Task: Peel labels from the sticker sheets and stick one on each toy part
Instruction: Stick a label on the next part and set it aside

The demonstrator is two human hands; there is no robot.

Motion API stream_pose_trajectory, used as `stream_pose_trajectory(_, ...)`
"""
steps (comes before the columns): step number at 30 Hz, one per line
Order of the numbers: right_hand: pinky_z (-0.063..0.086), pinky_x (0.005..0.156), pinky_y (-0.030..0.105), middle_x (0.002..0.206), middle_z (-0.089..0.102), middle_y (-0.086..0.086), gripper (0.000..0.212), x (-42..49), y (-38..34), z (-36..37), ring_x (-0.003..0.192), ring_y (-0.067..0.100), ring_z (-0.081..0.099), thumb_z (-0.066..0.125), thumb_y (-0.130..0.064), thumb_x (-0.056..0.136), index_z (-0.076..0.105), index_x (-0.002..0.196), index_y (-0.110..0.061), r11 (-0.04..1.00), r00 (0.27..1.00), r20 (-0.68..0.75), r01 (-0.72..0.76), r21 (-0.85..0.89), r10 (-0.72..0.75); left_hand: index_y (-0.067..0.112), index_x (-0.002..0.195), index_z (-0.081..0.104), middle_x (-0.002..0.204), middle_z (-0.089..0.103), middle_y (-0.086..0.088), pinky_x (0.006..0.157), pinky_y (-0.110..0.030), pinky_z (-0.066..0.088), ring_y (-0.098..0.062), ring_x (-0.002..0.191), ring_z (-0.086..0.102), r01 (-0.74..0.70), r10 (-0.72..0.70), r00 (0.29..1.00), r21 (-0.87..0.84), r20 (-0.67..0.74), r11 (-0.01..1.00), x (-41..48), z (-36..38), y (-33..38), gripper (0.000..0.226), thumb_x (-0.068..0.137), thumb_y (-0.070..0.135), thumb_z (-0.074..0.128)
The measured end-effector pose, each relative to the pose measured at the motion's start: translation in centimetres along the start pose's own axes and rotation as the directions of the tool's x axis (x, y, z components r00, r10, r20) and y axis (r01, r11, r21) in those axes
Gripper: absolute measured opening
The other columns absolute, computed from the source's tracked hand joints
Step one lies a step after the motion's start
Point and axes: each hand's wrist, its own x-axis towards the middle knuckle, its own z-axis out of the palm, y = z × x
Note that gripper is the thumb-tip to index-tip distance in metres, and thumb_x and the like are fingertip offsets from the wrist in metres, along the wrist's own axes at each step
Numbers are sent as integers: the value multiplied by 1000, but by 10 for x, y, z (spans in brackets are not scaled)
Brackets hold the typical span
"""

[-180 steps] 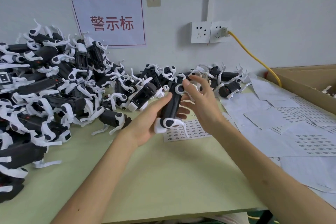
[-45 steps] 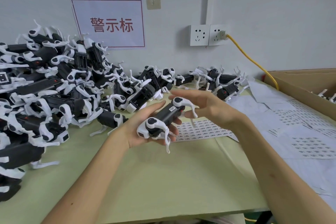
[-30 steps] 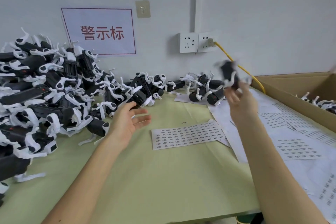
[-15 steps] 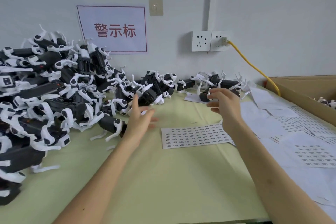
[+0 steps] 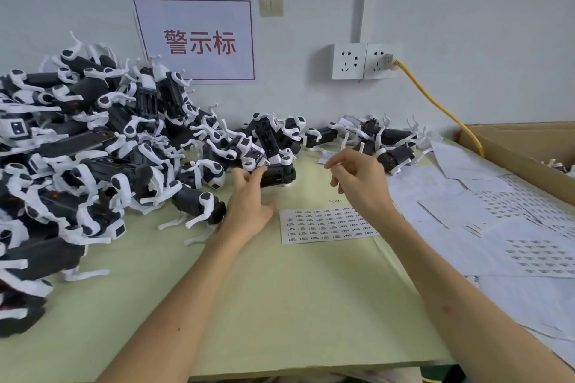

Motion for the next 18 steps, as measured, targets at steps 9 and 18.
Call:
stream_pose_trajectory(9,42,53,13,76,68,-8,29,-4,7,13,57,16,59,59,-7,88,69,79,-32,982,984,157,111,-150,-87,18,159,24,158,33,-9,93,-34,43,-34,122,55,142,-140,973,-6,-184,990,-2,-5,-1,86,85,2,66)
stream_pose_trajectory(18,41,48,13,67,66,-6,32,-3,9,12,50,5,54,57,-7,89,67,76,-35,983,982,167,116,-139,-93,27,129,63,96,66,0,86,-41,51,-28,99,64,120,-112,992,148,-58,982,-1,-9,0,46,92,52,69)
